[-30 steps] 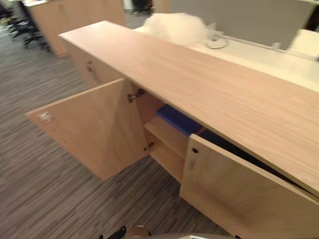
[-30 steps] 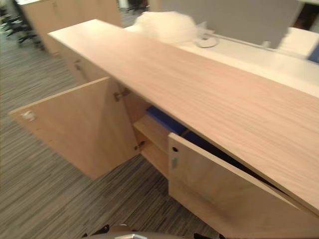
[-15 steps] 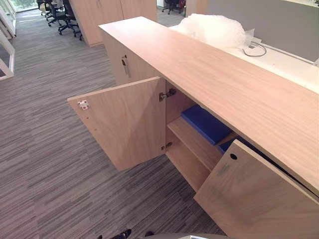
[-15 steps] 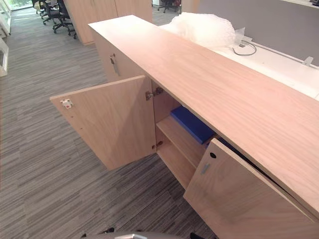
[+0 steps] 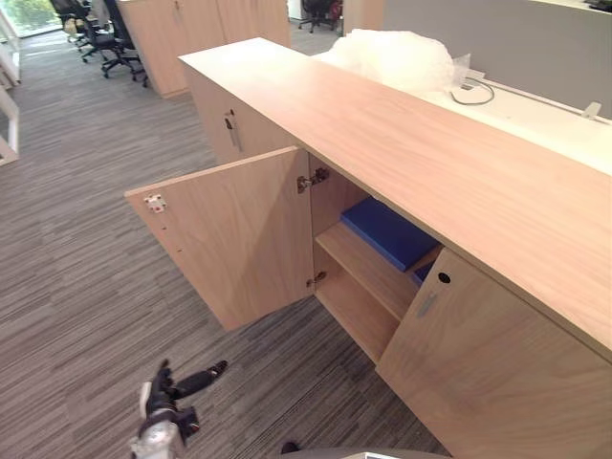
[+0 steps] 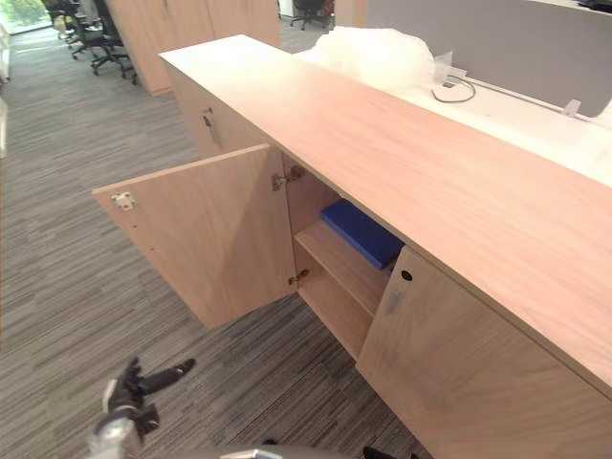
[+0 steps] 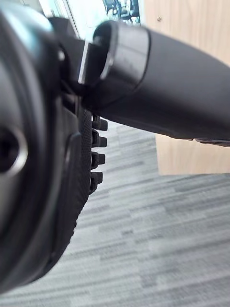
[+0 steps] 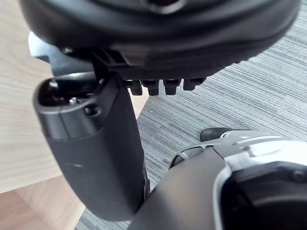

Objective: Walk over to the cabinet, pick up the folder, carry it to the office cabinet, place the folder inside the office cabinet, then close the office cabinet door

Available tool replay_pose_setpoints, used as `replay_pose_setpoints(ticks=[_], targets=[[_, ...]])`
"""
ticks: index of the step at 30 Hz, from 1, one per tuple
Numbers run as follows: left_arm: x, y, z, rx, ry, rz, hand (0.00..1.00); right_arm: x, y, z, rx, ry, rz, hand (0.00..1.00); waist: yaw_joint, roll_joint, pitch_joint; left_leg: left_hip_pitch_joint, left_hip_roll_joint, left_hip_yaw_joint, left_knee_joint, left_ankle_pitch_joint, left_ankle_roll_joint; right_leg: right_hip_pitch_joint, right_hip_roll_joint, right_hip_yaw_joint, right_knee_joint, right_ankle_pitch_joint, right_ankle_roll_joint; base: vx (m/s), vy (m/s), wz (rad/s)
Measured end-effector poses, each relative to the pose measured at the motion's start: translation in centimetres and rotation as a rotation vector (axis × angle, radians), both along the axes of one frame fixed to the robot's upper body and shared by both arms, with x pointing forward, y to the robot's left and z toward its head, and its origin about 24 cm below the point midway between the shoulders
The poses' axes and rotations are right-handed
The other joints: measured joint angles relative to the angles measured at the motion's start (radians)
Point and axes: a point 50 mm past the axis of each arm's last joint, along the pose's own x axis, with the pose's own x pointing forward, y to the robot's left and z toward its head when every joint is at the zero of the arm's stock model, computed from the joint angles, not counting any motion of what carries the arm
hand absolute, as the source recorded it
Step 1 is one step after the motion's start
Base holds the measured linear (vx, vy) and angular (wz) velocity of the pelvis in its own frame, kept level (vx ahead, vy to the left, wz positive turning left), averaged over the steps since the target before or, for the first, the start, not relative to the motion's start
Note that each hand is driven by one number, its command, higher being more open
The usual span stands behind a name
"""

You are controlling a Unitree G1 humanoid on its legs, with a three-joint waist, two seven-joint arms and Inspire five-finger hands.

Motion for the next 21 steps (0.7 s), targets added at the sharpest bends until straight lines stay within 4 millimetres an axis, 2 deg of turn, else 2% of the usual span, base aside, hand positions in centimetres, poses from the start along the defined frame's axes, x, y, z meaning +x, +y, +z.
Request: replay_pose_setpoints(ticks=[1, 4, 6, 9, 11, 12, 13, 14, 15, 16, 17, 18, 19, 20, 21], targets=[[0.4, 1.6, 0.8, 0.037, -0.001, 0.013, 1.00, 0.1, 0.0, 0.0, 0.004, 0.003, 0.003, 1.00, 0.001, -0.003, -0.002, 0.002, 0.000, 0.006, 0.000, -0.003, -0.001, 0.000, 0.000, 0.007, 0.000, 0.000, 0.000, 0.10, 0.017, -0.14], [1.2, 4.0, 2.2, 0.103, -0.001, 0.046, 1.00, 0.5, 0.1, 0.0, 0.005, -0.001, 0.036, 1.00, 0.002, -0.006, -0.003, 0.008, 0.001, 0.018, 0.001, -0.004, -0.003, 0.001, 0.000, 0.020, 0.002, 0.004, -0.006, 0.06, 0.012, -0.09], [1.9, 4.3, 2.7, 0.115, -0.018, 0.047, 1.00, 0.6, 0.0, 0.0, 0.006, -0.005, 0.038, 1.00, 0.003, -0.003, -0.003, 0.013, 0.003, 0.019, 0.001, -0.004, -0.003, 0.003, 0.000, 0.023, 0.006, 0.007, -0.011, 0.00, 0.000, 0.00], [2.3, 3.6, 2.4, 0.102, -0.020, 0.024, 1.00, 0.8, -0.2, 0.1, 0.006, -0.009, 0.041, 1.00, 0.002, 0.009, -0.004, 0.018, 0.001, 0.017, 0.001, -0.004, -0.003, -0.013, -0.004, 0.034, 0.046, 0.009, -0.013, 0.00, 0.020, -0.01], [2.9, 1.4, 1.4, 0.026, -0.040, 0.025, 1.00, 1.0, -1.5, 0.4, -0.021, -0.022, 0.022, 1.00, -0.003, 0.059, 0.010, 0.018, 0.007, 0.003, 0.002, -0.005, 0.002, -0.079, -0.024, 0.037, 0.201, 0.005, -0.018, 0.00, 0.104, 0.10], [3.1, 0.8, 1.2, 0.010, -0.041, 0.016, 1.00, 1.1, -1.9, 0.5, -0.032, -0.032, 0.011, 1.00, -0.006, 0.073, 0.014, 0.021, 0.006, -0.009, 0.004, -0.006, 0.006, -0.103, -0.037, 0.037, 0.266, 0.003, -0.022, 0.01, 0.094, 0.33], [3.5, -0.4, 0.8, -0.012, -0.043, -0.014, 1.00, 1.4, -2.9, 0.8, -0.057, -0.051, -0.009, 1.00, -0.009, 0.086, 0.017, 0.026, -0.002, -0.039, 0.006, -0.015, 0.016, -0.170, -0.077, 0.040, 0.440, -0.006, -0.035, 0.00, 0.109, 0.55], [4.2, -1.1, 1.1, -0.013, -0.065, -0.041, 1.00, 1.7, -3.3, 1.1, -0.064, -0.079, -0.021, 1.00, -0.015, 0.080, 0.019, 0.032, -0.029, -0.091, 0.007, -0.043, 0.039, -0.267, -0.132, 0.067, 0.647, -0.034, -0.083, 0.00, 0.103, 0.69], [4.5, -1.3, 1.3, -0.011, -0.077, -0.049, 1.00, 1.9, -3.1, 1.1, -0.062, -0.087, -0.019, 1.00, -0.020, 0.058, 0.015, 0.033, -0.051, -0.114, 0.008, -0.044, 0.041, -0.302, -0.145, 0.109, 0.705, -0.064, -0.108, 0.00, 0.083, 1.00], [5.0, -2.2, 1.4, -0.018, -0.099, -0.061, 1.00, 2.2, -2.8, 1.1, -0.056, -0.097, -0.011, 1.00, -0.028, 0.041, 0.012, 0.034, -0.071, -0.159, 0.010, -0.046, 0.059, -0.345, -0.112, 0.206, 0.724, -0.119, -0.101, 0.00, 0.018, 0.93], [5.1, -2.8, 1.3, -0.033, -0.107, -0.063, 1.00, 2.3, -2.6, 1.1, -0.053, -0.099, -0.011, 1.00, -0.030, 0.042, 0.012, 0.033, -0.071, -0.180, 0.016, -0.048, 0.061, -0.365, -0.078, 0.257, 0.717, -0.142, -0.096, -0.01, -0.009, 1.17], [5.3, -3.8, 0.9, -0.057, -0.107, -0.072, 1.00, 2.5, -2.1, 1.0, -0.041, -0.110, -0.011, 1.00, -0.032, 0.048, 0.015, 0.038, -0.063, -0.226, 0.021, -0.049, 0.072, -0.389, -0.005, 0.332, 0.677, -0.159, -0.090, -0.02, -0.041, 1.15], [5.3, -4.4, 0.7, -0.068, -0.103, -0.086, 1.00, 2.6, -1.4, 0.9, -0.023, -0.118, -0.010, 1.00, -0.035, 0.047, 0.016, 0.038, -0.055, -0.267, 0.024, -0.053, 0.068, -0.396, 0.056, 0.401, 0.581, -0.155, -0.084, -0.02, -0.055, 1.17], [5.3, -4.6, 0.7, -0.073, -0.103, -0.086, 1.00, 2.6, -1.1, 0.9, -0.017, -0.117, -0.001, 1.00, -0.036, 0.040, 0.011, 0.034, -0.056, -0.283, 0.032, -0.058, 0.061, -0.390, 0.074, 0.427, 0.508, -0.144, -0.088, 0.01, -0.085, 1.23], [5.4, -4.8, 0.6, -0.079, -0.104, -0.086, 1.00, 2.4, -0.6, 0.7, -0.008, -0.110, 0.004, 1.00, -0.037, 0.010, 0.004, 0.033, -0.067, -0.300, 0.048, -0.079, 0.046, -0.362, 0.066, 0.422, 0.404, -0.071, -0.091, 0.15, -0.118, 1.00]])
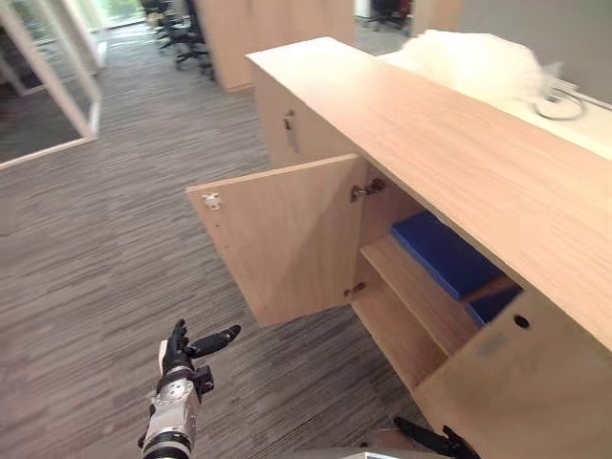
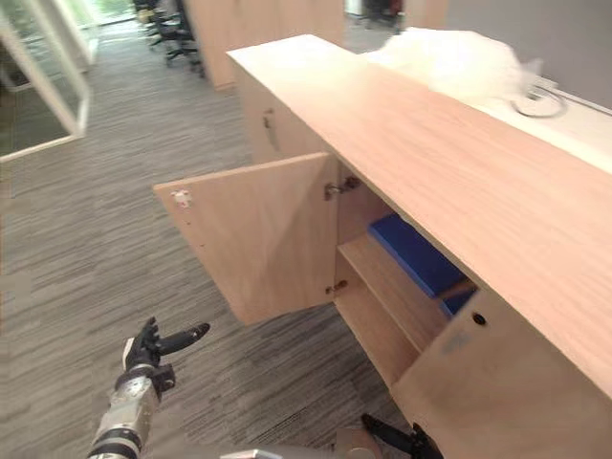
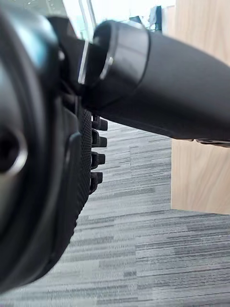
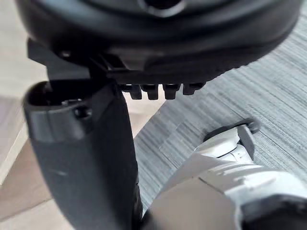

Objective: Walk over to the cabinet, pick up the folder, carry it to the office cabinet, place the folder inside the office cabinet, then close the office cabinet door

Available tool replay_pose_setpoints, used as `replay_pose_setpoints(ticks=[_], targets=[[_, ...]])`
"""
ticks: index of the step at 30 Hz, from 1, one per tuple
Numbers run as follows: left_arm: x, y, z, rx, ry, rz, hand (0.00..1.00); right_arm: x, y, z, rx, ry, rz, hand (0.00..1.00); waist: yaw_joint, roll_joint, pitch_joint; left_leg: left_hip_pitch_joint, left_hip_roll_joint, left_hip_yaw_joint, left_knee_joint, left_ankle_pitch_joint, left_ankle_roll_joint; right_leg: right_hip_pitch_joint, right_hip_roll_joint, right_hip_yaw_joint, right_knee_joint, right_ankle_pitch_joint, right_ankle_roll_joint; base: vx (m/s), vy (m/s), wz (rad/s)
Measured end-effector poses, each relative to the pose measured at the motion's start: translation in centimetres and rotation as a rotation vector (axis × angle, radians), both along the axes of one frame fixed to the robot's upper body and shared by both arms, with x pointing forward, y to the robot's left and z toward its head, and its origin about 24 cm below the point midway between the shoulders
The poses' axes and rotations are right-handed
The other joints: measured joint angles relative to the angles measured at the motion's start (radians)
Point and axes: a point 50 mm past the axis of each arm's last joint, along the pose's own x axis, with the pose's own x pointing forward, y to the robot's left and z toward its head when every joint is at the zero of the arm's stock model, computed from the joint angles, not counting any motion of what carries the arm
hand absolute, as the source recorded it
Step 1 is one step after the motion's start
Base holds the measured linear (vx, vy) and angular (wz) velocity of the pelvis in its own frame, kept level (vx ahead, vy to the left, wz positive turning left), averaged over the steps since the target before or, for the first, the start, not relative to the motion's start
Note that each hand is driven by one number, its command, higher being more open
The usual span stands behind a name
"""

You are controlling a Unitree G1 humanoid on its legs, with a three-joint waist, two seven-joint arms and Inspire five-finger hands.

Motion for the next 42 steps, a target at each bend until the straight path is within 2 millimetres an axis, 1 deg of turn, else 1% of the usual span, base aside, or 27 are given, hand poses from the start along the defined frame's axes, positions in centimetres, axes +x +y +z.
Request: replay_pose_setpoints(ticks=[1, 2, 4, 7, 8, 9, 10, 11, 13, 15, 16, 17, 18, 19, 20, 21, 22, 24, 25, 26, 28, 29, 34, 37, 38, 40, 42], targets=[[-0.5, -0.5, -0.5, -0.017, 0.016, 0.003, 1.00, -0.4, 0.1, -0.1, 0.001, 0.011, -0.025, 1.00, 0.008, 0.019, -0.012, 0.007, 0.024, 0.010, 0.002, 0.002, -0.013, 0.026, 0.011, -0.034, -0.050, 0.008, -0.002, 0.15, -0.100, 0.85], [-0.8, -0.5, -0.6, -0.019, 0.022, 0.008, 1.00, -0.6, 0.1, -0.1, 0.001, 0.016, -0.031, 1.00, 0.012, 0.029, -0.016, 0.005, 0.039, 0.015, 0.003, -0.005, -0.019, 0.039, 0.021, -0.044, -0.076, 0.015, -0.005, 0.18, -0.091, 0.44], [-1.2, -0.3, -0.8, -0.018, 0.032, 0.023, 1.00, -0.9, -0.1, -0.2, 0.003, 0.027, -0.048, 1.00, 0.020, 0.042, -0.019, -0.005, 0.077, 0.047, 0.031, -0.037, -0.051, 0.104, 0.053, -0.072, -0.174, 0.050, -0.015, 0.16, -0.083, 0.27], [-1.2, -0.6, -0.9, -0.026, 0.031, 0.007, 1.00, -2.3, 0.4, -0.4, 0.013, 0.062, -0.077, 1.00, 0.027, 0.024, -0.011, -0.040, 0.114, 0.122, 0.201, -0.146, -0.086, 0.214, 0.080, -0.119, -0.257, 0.068, -0.013, 0.17, -0.093, 0.39], [-1.3, -0.9, -1.0, -0.035, 0.031, 0.005, 1.00, -2.5, 0.4, -0.4, 0.014, 0.064, -0.098, 1.00, 0.029, 0.023, -0.009, -0.072, 0.132, 0.151, 0.313, -0.194, -0.105, 0.243, 0.088, -0.126, -0.264, 0.068, -0.013, 0.17, -0.033, 0.29], [-1.2, -1.0, -0.9, -0.038, 0.027, 0.001, 1.00, -2.4, 0.3, -0.4, 0.009, 0.060, -0.100, 1.00, 0.028, 0.021, -0.008, -0.101, 0.141, 0.172, 0.387, -0.213, -0.120, 0.257, 0.089, -0.129, -0.272, 0.068, -0.014, 0.20, -0.018, 0.26], [-0.9, -1.3, -0.7, -0.043, 0.008, -0.005, 1.00, -2.0, 0.2, -0.2, -0.001, 0.044, -0.094, 1.00, 0.029, 0.023, -0.004, -0.183, 0.182, 0.255, 0.566, -0.251, -0.128, 0.279, 0.090, -0.129, -0.293, 0.069, -0.014, 0.17, -0.006, 0.13], [-0.8, -1.5, -0.7, -0.045, 0.005, -0.016, 1.00, -1.4, 0.0, -0.1, -0.012, 0.033, -0.077, 1.00, 0.032, 0.032, 0.004, -0.234, 0.238, 0.326, 0.652, -0.275, -0.114, 0.297, 0.091, -0.123, -0.306, 0.068, -0.015, 0.17, -0.004, 0.01], [-0.9, -1.6, -0.8, -0.047, 0.009, -0.023, 1.00, -0.4, -0.6, 0.1, -0.027, 0.010, -0.070, 1.00, 0.038, 0.043, 0.002, -0.288, 0.284, 0.336, 0.631, -0.280, -0.103, 0.301, 0.074, -0.091, -0.306, 0.065, -0.011, 0.18, 0.056, -0.35], [-0.9, -1.1, -0.6, -0.032, 0.009, -0.024, 1.00, 0.0, -0.9, 0.3, -0.036, -0.002, -0.065, 1.00, 0.044, 0.041, 0.003, -0.302, 0.289, 0.266, 0.499, -0.228, -0.100, 0.317, 0.038, -0.073, -0.299, 0.043, 0.023, 0.21, 0.140, -0.37], [-0.9, -0.7, -0.5, -0.020, 0.011, -0.024, 1.00, -0.1, -1.1, 0.3, -0.041, 0.001, -0.064, 1.00, 0.045, 0.041, 0.003, -0.307, 0.291, 0.201, 0.421, -0.177, -0.116, 0.332, 0.014, -0.055, -0.294, 0.018, 0.044, 0.20, 0.169, -0.25], [-1.0, -0.4, -0.4, -0.013, 0.013, -0.023, 1.00, -0.1, -1.2, 0.3, -0.045, 0.002, -0.064, 1.00, 0.046, 0.042, 0.001, -0.307, 0.288, 0.183, 0.406, -0.136, -0.133, 0.337, -0.001, -0.047, -0.291, 0.004, 0.056, 0.33, 0.358, -0.32], [-1.0, 0.4, -0.2, 0.010, 0.019, -0.022, 1.00, -0.3, -1.4, 0.3, -0.050, 0.007, -0.063, 1.00, 0.045, 0.039, -0.007, -0.299, 0.258, 0.184, 0.390, -0.093, -0.168, 0.336, -0.040, -0.026, -0.284, -0.008, 0.077, 0.27, 0.332, -0.17], [-0.8, 1.0, 0.1, 0.029, 0.014, -0.023, 1.00, -0.4, -1.2, 0.2, -0.044, 0.010, -0.063, 1.00, 0.038, 0.036, -0.013, -0.298, 0.245, 0.187, 0.388, -0.086, -0.161, 0.324, -0.050, -0.023, -0.284, -0.002, 0.088, 0.27, 0.393, -0.20], [0.3, 2.8, 1.5, 0.093, -0.013, -0.026, 1.00, -0.6, -0.1, -0.2, 0.000, 0.028, -0.064, 1.00, 0.036, 0.024, -0.006, -0.333, 0.238, 0.138, 0.443, -0.089, -0.154, 0.303, -0.043, 0.009, -0.317, 0.033, 0.094, 0.12, 0.250, -0.14], [0.5, 3.4, 1.9, 0.115, -0.015, -0.020, 1.00, -0.8, -0.1, -0.3, 0.007, 0.033, -0.071, 1.00, 0.035, 0.030, -0.003, -0.340, 0.236, 0.116, 0.455, -0.091, -0.154, 0.301, -0.037, 0.025, -0.344, 0.048, 0.106, 0.09, 0.241, -0.28], [0.6, 4.6, 2.5, 0.160, -0.014, -0.018, 1.00, -1.0, -0.1, -0.3, 0.010, 0.042, -0.076, 1.00, 0.026, 0.020, -0.009, -0.335, 0.236, 0.113, 0.458, -0.095, -0.157, 0.305, -0.032, 0.030, -0.365, 0.090, 0.116, 0.07, 0.170, -0.21], [1.4, 5.1, 3.3, 0.197, -0.030, -0.032, 1.00, -1.8, -0.3, -0.4, 0.004, 0.067, -0.107, 1.00, 0.021, 0.035, -0.010, -0.305, 0.250, 0.118, 0.436, -0.095, -0.156, 0.307, -0.023, 0.053, -0.357, 0.128, 0.130, 0.06, 0.099, -0.24], [1.8, 4.9, 3.6, 0.209, -0.035, -0.049, 1.00, -2.4, -0.5, -0.5, 0.003, 0.079, -0.128, 1.00, 0.019, 0.038, -0.022, -0.284, 0.257, 0.125, 0.400, -0.096, -0.156, 0.301, -0.021, 0.065, -0.358, 0.145, 0.135, 0.05, 0.081, -0.38], [2.3, 4.6, 3.7, 0.222, -0.036, -0.076, 1.00, -2.9, -0.7, -0.5, -0.002, 0.089, -0.145, 1.00, 0.016, 0.051, -0.041, -0.262, 0.259, 0.132, 0.343, -0.096, -0.156, 0.287, -0.021, 0.082, -0.363, 0.158, 0.143, 0.05, 0.073, -0.38], [3.1, 4.1, 4.0, 0.228, -0.049, -0.111, 1.00, -3.2, -0.9, -0.5, -0.005, 0.097, -0.146, 1.00, 0.006, 0.064, -0.053, -0.232, 0.253, 0.151, 0.257, -0.089, -0.151, 0.254, -0.031, 0.105, -0.360, 0.162, 0.146, 0.04, 0.082, -0.56], [3.6, 3.8, 4.3, 0.234, -0.058, -0.140, 1.00, -3.3, -0.8, -0.5, 0.004, 0.097, -0.156, 1.00, 0.004, 0.062, -0.056, -0.206, 0.242, 0.192, 0.204, -0.064, -0.143, 0.236, -0.046, 0.129, -0.361, 0.168, 0.153, 0.01, 0.076, -0.68], [4.5, 3.1, 4.7, 0.276, -0.049, -0.240, 1.00, -3.8, -0.8, -0.6, 0.025, 0.087, -0.209, 1.00, -0.001, 0.062, -0.063, -0.158, 0.211, 0.281, 0.128, -0.038, -0.122, 0.195, -0.080, 0.188, -0.362, 0.176, 0.163, -0.03, 0.071, -0.52], [5.4, 2.2, 5.1, 0.309, -0.046, -0.376, 1.00, -3.7, -1.0, -0.5, 0.022, 0.079, -0.207, 1.00, 0.002, 0.066, -0.068, -0.156, 0.200, 0.308, 0.101, -0.023, -0.111, 0.169, -0.090, 0.200, -0.364, 0.191, 0.175, -0.05, 0.054, -0.29], [6.1, 1.5, 5.3, 0.326, -0.041, -0.485, 1.00, -3.6, -1.0, -0.5, 0.023, 0.074, -0.204, 1.00, 0.002, 0.066, -0.070, -0.151, 0.196, 0.323, 0.093, -0.019, -0.109, 0.160, -0.093, 0.213, -0.364, 0.194, 0.175, -0.06, 0.046, -0.24], [6.8, 0.5, 5.6, 0.356, -0.031, -0.602, 1.00, -3.5, -1.0, -0.4, 0.022, 0.066, -0.199, 1.00, 0.002, 0.066, -0.070, -0.145, 0.190, 0.344, 0.074, -0.006, -0.106, 0.146, -0.097, 0.226, -0.365, 0.199, 0.183, -0.07, 0.032, -0.31], [6.7, 1.3, 5.8, 0.411, 0.010, -0.652, 1.00, -3.4, -1.1, -0.4, 0.025, 0.058, -0.192, 1.00, 0.003, 0.069, -0.068, -0.141, 0.184, 0.358, 0.064, 0.001, -0.105, 0.138, -0.100, 0.227, -0.367, 0.200, 0.184, -0.09, 0.022, -0.25]])
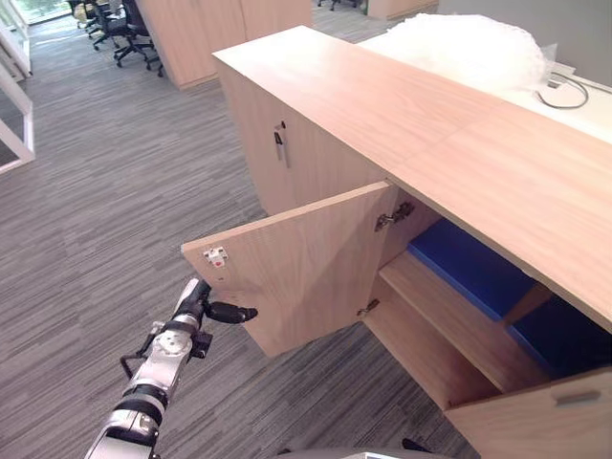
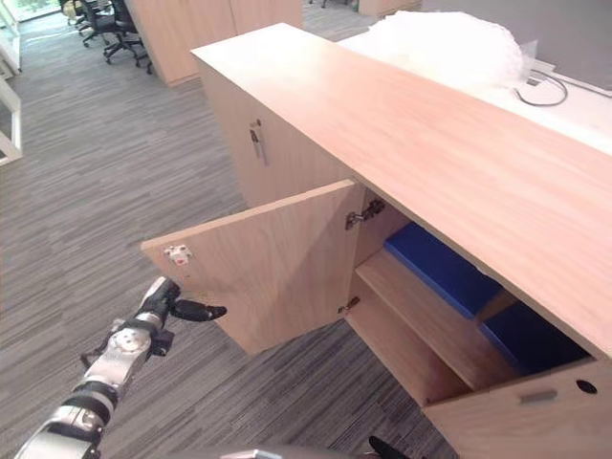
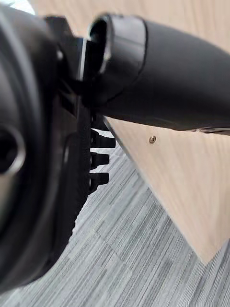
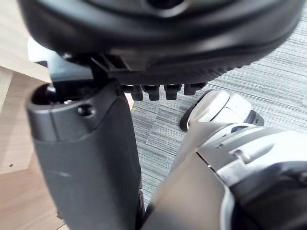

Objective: Walk over to the cabinet, pick up the folder, carry it to the office cabinet, place the folder inside the office cabinet, then close the office cabinet door

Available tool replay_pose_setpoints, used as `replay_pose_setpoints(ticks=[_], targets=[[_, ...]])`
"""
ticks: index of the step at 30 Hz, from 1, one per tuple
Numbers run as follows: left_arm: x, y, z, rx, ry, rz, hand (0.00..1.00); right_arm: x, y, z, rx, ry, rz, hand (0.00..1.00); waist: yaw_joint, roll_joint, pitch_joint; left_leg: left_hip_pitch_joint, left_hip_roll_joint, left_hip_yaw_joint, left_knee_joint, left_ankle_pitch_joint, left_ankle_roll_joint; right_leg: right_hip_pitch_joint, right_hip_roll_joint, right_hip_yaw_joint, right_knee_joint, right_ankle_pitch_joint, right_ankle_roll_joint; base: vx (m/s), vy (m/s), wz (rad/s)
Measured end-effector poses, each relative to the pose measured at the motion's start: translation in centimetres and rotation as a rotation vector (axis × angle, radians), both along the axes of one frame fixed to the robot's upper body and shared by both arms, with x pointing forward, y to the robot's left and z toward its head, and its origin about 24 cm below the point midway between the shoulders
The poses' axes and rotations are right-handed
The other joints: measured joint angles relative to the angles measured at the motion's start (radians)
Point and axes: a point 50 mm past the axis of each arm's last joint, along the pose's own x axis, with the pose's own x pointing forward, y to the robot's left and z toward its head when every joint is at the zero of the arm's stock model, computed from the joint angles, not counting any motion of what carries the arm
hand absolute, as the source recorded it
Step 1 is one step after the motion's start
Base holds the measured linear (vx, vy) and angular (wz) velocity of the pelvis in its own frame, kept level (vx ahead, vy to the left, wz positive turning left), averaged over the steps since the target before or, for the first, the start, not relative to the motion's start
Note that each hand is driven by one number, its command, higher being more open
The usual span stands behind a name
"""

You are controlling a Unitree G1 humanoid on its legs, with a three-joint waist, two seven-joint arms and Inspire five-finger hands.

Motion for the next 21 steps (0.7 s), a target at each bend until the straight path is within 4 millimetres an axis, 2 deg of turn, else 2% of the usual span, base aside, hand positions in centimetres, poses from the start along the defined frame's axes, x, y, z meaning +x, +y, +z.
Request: replay_pose_setpoints(ticks=[4, 9, 12, 15, 18, 20, 21], targets=[[0.1, 1.1, 0.7, 0.160, 0.087, -0.167, 1.00, 0.6, -0.5, 0.2, -0.012, -0.006, 0.065, 1.00, 0.003, 0.000, 0.000, 0.004, -0.007, 0.011, -0.032, 0.031, -0.002, -0.014, -0.004, -0.001, -0.010, 0.001, 0.000, -0.10, 0.000, -0.10], [-0.1, 1.5, 0.7, 0.231, 0.137, -0.238, 1.00, 1.3, -0.8, 0.3, -0.011, -0.011, 0.121, 1.00, 0.004, -0.004, -0.001, 0.017, -0.025, 0.016, -0.093, 0.078, -0.003, -0.018, -0.017, -0.010, -0.049, 0.003, -0.001, -0.11, 0.012, -0.10], [-0.1, 1.6, 0.8, 0.287, 0.154, -0.271, 1.00, 1.5, -0.6, 0.2, -0.006, -0.012, 0.144, 1.00, 0.005, -0.020, -0.001, 0.018, -0.040, 0.016, -0.104, 0.087, -0.007, -0.018, -0.034, -0.018, -0.076, 0.000, -0.003, -0.12, 0.024, -0.13], [0.0, 1.0, 0.7, 0.354, 0.164, -0.336, 1.00, 1.5, -0.4, 0.2, -0.001, -0.009, 0.145, 1.00, 0.006, -0.029, -0.001, 0.019, -0.050, 0.000, -0.109, 0.093, -0.009, -0.017, -0.042, -0.023, -0.078, -0.005, -0.004, -0.12, 0.019, 0.02], [-0.1, -0.8, 1.3, 0.500, 0.152, -0.530, 1.00, 1.2, -0.1, 0.1, 0.008, 0.003, 0.146, 1.00, 0.032, -0.053, -0.001, 0.018, -0.061, -0.017, -0.109, 0.097, -0.005, -0.015, -0.051, -0.034, -0.075, -0.007, -0.008, -0.05, 0.032, 0.07], [-1.8, -2.0, 2.2, 0.606, 0.142, -0.738, 1.00, 1.2, 0.3, -0.1, 0.013, 0.023, 0.190, 1.00, 0.044, -0.078, -0.012, 0.018, -0.058, -0.012, -0.108, 0.098, -0.006, -0.025, -0.069, -0.127, -0.066, 0.008, -0.031, -0.01, 0.024, -0.03], [-2.6, -2.3, 2.2, 0.608, 0.146, -0.781, 1.00, 1.2, 0.3, -0.1, 0.014, 0.024, 0.195, 1.00, 0.046, -0.080, -0.017, 0.017, -0.055, -0.009, -0.105, 0.098, -0.006, -0.032, -0.067, -0.176, -0.055, 0.021, -0.034, 0.03, -0.025, -0.14]])
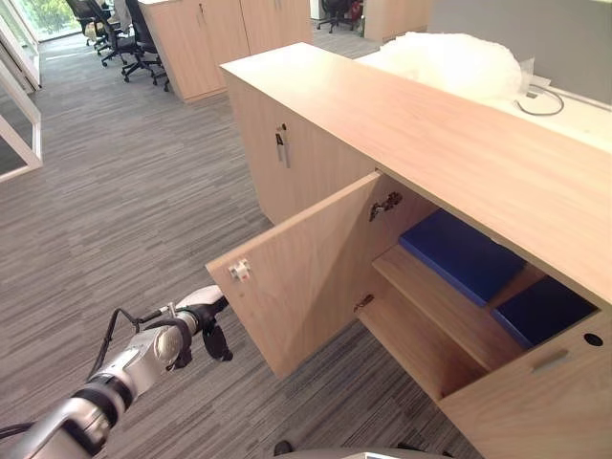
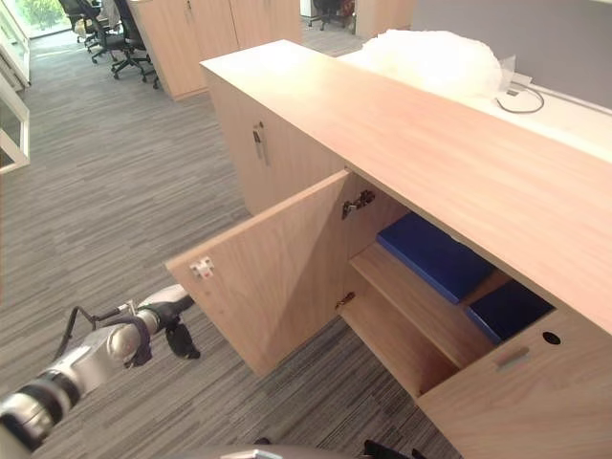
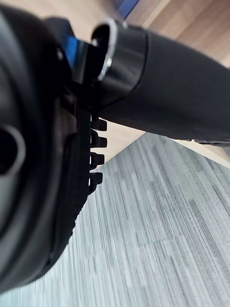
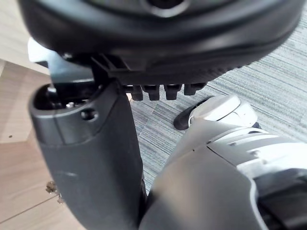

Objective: Walk over to the cabinet, pick up the folder, carry it to the office cabinet, place the folder inside the office cabinet, then close the office cabinet door

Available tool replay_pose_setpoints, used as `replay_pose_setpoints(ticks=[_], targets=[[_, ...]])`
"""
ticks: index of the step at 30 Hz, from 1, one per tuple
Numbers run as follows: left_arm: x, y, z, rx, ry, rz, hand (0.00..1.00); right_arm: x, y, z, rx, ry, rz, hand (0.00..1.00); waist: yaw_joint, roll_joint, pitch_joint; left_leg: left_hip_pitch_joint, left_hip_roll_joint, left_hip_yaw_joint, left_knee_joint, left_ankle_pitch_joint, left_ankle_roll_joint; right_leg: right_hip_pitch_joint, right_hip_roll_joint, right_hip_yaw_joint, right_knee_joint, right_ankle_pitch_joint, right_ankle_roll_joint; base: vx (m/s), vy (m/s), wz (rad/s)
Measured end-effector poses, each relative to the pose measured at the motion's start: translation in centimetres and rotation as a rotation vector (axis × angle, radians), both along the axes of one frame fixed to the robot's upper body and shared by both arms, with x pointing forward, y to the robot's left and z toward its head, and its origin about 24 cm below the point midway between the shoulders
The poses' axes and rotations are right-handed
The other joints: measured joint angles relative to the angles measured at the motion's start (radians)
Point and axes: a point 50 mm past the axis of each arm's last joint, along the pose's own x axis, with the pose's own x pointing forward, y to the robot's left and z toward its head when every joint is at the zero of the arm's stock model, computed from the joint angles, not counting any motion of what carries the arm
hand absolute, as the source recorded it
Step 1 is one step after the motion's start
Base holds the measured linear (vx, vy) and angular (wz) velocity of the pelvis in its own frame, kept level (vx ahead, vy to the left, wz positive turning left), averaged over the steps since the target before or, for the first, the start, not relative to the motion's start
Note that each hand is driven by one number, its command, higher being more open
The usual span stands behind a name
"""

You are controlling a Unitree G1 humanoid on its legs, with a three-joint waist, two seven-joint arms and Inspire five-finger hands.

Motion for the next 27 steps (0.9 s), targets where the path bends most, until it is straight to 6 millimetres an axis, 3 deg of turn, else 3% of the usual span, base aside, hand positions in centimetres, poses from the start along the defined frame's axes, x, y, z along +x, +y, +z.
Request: replay_pose_setpoints(ticks=[2, 5, 8, 13, 18, 22, 23, 25, 26, 27], targets=[[-3.0, -1.8, -0.1, -0.042, 0.057, -0.132, 1.00, 0.1, 0.3, 0.0, -0.003, 0.011, 0.058, 1.00, 0.005, 0.001, -0.012, 0.001, 0.032, 0.006, 0.000, -0.004, -0.005, 0.000, 0.025, -0.201, 0.001, 0.058, -0.023, 0.06, -0.064, -0.18], [-6.0, -4.2, -0.2, -0.126, 0.101, -0.281, 1.00, 0.2, 0.5, -0.1, -0.003, 0.019, 0.113, 1.00, 0.004, -0.015, -0.022, 0.010, 0.026, 0.029, 0.001, -0.014, 0.001, 0.023, 0.022, -0.211, -0.052, 0.085, -0.021, 0.05, 0.022, -0.26], [-8.9, -8.2, 1.3, -0.275, 0.050, -0.502, 1.00, 0.2, 0.9, -0.1, 0.008, 0.015, 0.143, 1.00, -0.005, -0.014, -0.024, 0.048, 0.021, 0.061, 0.001, -0.030, 0.001, 0.056, 0.016, -0.213, -0.085, 0.096, -0.014, 0.03, 0.042, -0.33], [-9.2, -11.9, 4.0, -0.449, -0.127, -0.622, 1.00, 0.4, 0.5, 0.0, -0.008, 0.010, 0.167, 1.00, -0.019, 0.006, -0.034, 0.055, 0.023, 0.071, 0.001, -0.031, 0.000, 0.057, 0.016, -0.214, -0.096, 0.093, -0.008, -0.02, 0.002, -0.09], [-9.1, -12.5, 4.2, -0.476, -0.167, -0.619, 1.00, 0.4, 0.0, 0.1, -0.028, 0.012, 0.181, 1.00, -0.036, 0.028, -0.048, 0.057, 0.029, 0.075, 0.001, -0.032, -0.003, 0.059, 0.022, -0.211, -0.107, 0.093, -0.002, 0.00, -0.011, -0.04], [-9.1, -13.4, 4.2, -0.517, -0.186, -0.608, 1.00, 0.5, 0.4, 0.0, -0.025, 0.010, 0.176, 1.00, -0.052, 0.022, -0.045, 0.072, 0.030, 0.102, 0.001, -0.036, -0.008, 0.059, 0.023, -0.186, -0.108, 0.096, 0.001, 0.01, 0.002, -0.21], [-9.0, -13.8, 4.2, -0.538, -0.192, -0.600, 1.00, 0.5, 0.5, 0.0, -0.023, 0.009, 0.175, 1.00, -0.053, 0.017, -0.042, 0.084, 0.040, 0.133, 0.001, -0.051, -0.021, 0.044, 0.028, -0.168, -0.091, 0.097, 0.001, -0.01, -0.011, -0.73], [-8.9, -14.4, 4.3, -0.569, -0.205, -0.580, 1.00, 0.9, 0.5, 0.0, -0.023, -0.005, 0.169, 1.00, -0.052, 0.029, -0.038, 0.095, 0.059, 0.186, 0.002, -0.063, -0.028, -0.005, 0.034, -0.257, -0.033, 0.094, -0.032, -0.03, -0.033, -0.84], [-8.7, -15.0, 4.3, -0.597, -0.217, -0.564, 1.00, 1.3, 0.4, 0.1, -0.025, -0.021, 0.165, 1.00, -0.062, 0.032, -0.035, 0.100, 0.071, 0.213, 0.005, -0.070, -0.034, -0.028, 0.018, -0.394, 0.019, 0.074, -0.094, -0.02, -0.031, -0.71], [-8.4, -15.6, 4.2, -0.631, -0.226, -0.540, 1.00, 1.6, 0.3, 0.2, -0.026, -0.031, 0.143, 1.00, -0.082, 0.035, -0.030, 0.106, 0.079, 0.229, 0.005, -0.074, -0.037, -0.034, -0.019, -0.546, 0.072, 0.060, -0.130, -0.01, -0.029, -0.55]])
